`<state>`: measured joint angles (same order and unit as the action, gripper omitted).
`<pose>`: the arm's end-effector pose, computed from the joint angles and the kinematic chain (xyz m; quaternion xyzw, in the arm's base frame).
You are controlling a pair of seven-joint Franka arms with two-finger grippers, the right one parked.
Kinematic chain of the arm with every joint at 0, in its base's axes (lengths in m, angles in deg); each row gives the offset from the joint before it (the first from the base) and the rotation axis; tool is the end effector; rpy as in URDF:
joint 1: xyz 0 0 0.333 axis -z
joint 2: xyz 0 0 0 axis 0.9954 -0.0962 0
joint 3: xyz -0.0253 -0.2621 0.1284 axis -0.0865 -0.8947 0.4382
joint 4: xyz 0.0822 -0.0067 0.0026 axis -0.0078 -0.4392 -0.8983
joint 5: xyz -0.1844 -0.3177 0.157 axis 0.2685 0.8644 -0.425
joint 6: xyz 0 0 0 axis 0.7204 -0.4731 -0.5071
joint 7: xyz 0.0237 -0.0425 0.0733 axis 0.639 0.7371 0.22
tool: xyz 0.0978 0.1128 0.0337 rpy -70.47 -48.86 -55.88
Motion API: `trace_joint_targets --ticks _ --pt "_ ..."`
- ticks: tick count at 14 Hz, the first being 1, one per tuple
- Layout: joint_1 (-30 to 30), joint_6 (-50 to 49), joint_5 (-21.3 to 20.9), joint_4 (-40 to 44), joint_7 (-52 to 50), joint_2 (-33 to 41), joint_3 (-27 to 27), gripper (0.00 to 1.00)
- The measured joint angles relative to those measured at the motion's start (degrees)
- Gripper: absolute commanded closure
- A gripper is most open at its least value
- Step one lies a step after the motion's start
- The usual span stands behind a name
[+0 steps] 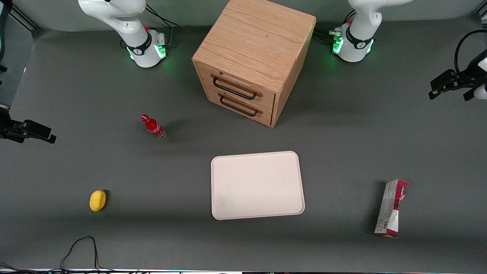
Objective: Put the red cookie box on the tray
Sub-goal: 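Move the left gripper down over the upright red tartan cookie box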
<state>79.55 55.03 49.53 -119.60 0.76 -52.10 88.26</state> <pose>0.5105 0.0447 0.5211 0.9993 -0.0318 0.0206 0.0037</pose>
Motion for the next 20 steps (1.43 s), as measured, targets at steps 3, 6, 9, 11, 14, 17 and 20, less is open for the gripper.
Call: trace_joint_targets --ticks 3,6,9,11,14,17,20 --pt "0.1 0.0 -0.1 0.0 0.0 -0.1 0.0 0.00" --pt "0.2 0.4 -2.7 0.0 0.1 -1.4 -0.1 0.00" --pt "0.2 2.0 -4.4 1.2 1.8 -5.2 0.2 0.00" --pt "0.2 2.0 -4.6 6.2 5.2 -9.7 0.3 0.00" --pt "0.3 2.0 -4.7 15.1 10.5 -17.8 0.4 0.00" --pt "0.3 2.7 -4.7 22.3 15.1 -26.6 0.4 0.00" --pt "0.5 2.7 -4.7 29.2 16.9 -34.9 0.4 0.00"
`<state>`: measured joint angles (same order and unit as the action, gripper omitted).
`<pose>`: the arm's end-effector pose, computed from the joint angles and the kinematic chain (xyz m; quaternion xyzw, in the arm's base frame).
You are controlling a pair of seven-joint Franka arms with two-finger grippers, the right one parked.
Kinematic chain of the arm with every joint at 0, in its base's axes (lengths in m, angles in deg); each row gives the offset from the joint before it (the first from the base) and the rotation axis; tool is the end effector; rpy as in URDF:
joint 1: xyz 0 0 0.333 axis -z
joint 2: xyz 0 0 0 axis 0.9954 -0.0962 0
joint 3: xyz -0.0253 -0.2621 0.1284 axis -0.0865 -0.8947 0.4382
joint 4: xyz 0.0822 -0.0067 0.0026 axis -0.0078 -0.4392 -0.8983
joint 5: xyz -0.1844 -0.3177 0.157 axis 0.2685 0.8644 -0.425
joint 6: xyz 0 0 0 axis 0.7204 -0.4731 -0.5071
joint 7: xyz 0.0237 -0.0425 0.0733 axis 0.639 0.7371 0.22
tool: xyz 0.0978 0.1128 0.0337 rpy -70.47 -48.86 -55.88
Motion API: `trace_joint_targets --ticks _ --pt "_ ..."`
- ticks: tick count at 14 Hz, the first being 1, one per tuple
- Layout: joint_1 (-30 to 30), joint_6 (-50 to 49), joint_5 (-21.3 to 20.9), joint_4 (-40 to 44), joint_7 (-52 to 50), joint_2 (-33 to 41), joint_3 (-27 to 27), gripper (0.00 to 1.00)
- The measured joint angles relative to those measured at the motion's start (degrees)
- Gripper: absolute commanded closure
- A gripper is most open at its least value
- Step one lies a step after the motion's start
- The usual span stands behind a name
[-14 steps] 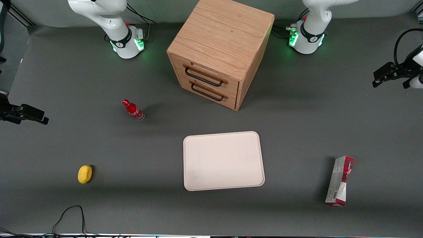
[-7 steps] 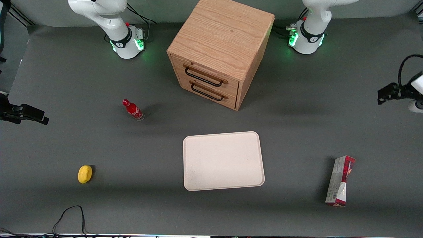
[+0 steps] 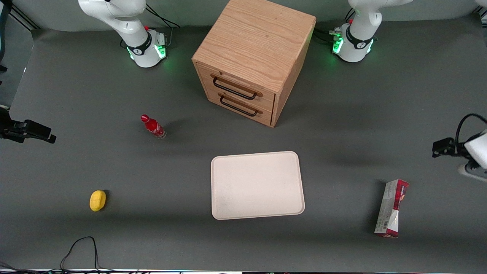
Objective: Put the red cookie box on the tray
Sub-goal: 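Move the left gripper down over the upright red tartan cookie box, then close the left gripper on the cookie box's top and lift it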
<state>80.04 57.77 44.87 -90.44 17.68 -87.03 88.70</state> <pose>0.6727 0.0685 0.4101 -0.9816 0.1874 0.0159 0.0333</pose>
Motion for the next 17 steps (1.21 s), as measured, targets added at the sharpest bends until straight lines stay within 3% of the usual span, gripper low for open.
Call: trace_joint_targets --ticks 5,8,14,15,17 --pt "0.4 0.3 0.1 9.0 -0.1 -13.2 -2.4 0.00" --pt "0.5 5.9 0.2 14.2 -1.6 -21.2 -5.5 0.00" --pt "0.3 17.9 0.0 14.0 -1.1 -28.1 -6.1 0.01" --pt "0.3 19.1 0.0 13.7 -1.1 -28.8 -6.0 0.03" --pt "0.2 20.6 -0.1 13.4 -1.0 -29.6 -6.0 0.28"
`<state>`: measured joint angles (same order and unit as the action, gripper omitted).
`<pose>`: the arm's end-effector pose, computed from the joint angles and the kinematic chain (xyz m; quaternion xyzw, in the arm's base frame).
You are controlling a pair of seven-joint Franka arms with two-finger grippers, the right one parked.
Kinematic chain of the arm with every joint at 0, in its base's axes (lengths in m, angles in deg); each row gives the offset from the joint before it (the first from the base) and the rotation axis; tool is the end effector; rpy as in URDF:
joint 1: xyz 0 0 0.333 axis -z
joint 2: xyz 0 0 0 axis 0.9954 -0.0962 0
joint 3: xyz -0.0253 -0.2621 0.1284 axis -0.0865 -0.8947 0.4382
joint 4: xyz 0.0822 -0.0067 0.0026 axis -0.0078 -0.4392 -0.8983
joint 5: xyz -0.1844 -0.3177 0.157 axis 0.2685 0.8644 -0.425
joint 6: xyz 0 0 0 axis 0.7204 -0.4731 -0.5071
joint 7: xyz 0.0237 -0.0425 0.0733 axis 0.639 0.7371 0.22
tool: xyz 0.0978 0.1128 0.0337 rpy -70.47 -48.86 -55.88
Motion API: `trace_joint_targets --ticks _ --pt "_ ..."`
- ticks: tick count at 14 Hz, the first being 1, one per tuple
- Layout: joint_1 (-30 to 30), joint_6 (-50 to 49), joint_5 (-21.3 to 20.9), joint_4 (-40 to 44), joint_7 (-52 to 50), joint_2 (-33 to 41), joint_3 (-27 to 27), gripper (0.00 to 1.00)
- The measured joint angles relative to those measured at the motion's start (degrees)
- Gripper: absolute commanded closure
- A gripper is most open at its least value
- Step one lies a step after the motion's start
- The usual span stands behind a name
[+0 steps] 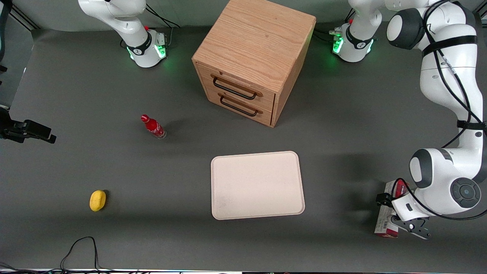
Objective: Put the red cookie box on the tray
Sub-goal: 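Close the left gripper on the cookie box's top and lift it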
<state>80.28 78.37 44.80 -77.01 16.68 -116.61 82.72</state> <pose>0.7629 0.0077 0.1828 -0.9742 0.2230 -0.0346 0.0015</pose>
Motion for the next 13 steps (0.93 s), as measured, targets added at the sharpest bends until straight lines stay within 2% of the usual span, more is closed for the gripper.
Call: trace_joint_targets --ticks 1,2,10,13 --pt "0.0 1.2 0.0 -0.4 0.0 -0.2 0.0 0.68" --pt "0.0 2.6 -0.1 -1.3 0.1 -0.2 0.0 1.00" --pt "-0.2 4.9 -2.2 -2.7 8.6 0.0 1.4 1.00" --pt "-0.1 0.2 -2.0 -0.7 8.9 1.7 1.1 1.00"
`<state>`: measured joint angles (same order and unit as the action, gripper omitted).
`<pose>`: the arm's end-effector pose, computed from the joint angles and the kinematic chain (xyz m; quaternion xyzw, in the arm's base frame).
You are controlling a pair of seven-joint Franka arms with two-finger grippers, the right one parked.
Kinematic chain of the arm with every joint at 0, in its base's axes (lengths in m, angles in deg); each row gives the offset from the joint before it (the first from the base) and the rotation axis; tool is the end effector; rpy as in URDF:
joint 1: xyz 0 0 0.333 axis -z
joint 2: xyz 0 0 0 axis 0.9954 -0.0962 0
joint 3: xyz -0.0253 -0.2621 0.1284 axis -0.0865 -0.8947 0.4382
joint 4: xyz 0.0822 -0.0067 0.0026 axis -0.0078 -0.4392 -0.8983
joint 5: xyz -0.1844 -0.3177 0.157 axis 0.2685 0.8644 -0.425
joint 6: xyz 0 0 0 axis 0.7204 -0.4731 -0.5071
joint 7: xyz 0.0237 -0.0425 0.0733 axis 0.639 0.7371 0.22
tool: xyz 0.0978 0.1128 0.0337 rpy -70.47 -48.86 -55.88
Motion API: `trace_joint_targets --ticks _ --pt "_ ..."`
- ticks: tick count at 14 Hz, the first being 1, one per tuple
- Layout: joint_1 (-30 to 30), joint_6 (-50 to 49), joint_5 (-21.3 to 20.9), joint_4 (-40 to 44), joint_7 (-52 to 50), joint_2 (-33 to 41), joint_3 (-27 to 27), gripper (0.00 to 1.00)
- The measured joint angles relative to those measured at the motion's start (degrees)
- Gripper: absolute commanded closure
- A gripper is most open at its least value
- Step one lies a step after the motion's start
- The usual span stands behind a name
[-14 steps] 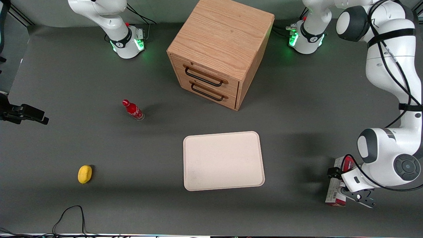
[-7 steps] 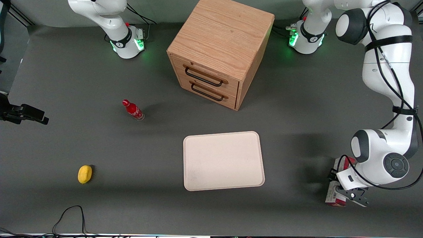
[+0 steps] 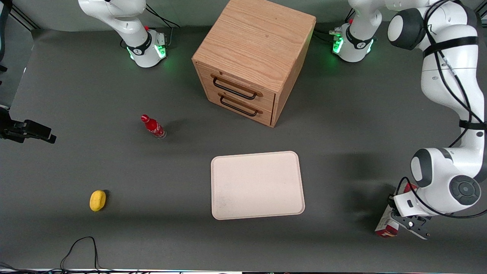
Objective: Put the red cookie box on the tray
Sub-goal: 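Close the left gripper on the cookie box's top and lift it, then carry the cookie box with the left gripper over the white tray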
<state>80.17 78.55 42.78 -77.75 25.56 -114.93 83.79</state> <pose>0.7638 0.0228 0.1987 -0.9527 0.3004 -0.0362 0.0296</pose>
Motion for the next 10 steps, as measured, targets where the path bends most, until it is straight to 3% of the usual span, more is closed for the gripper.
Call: trace_joint_targets --ticks 3,10 --pt "0.2 -9.2 0.2 3.3 -4.9 3.4 -0.7 1.00" --pt "3.9 -22.4 0.2 8.9 -38.0 6.6 -7.9 1.00"
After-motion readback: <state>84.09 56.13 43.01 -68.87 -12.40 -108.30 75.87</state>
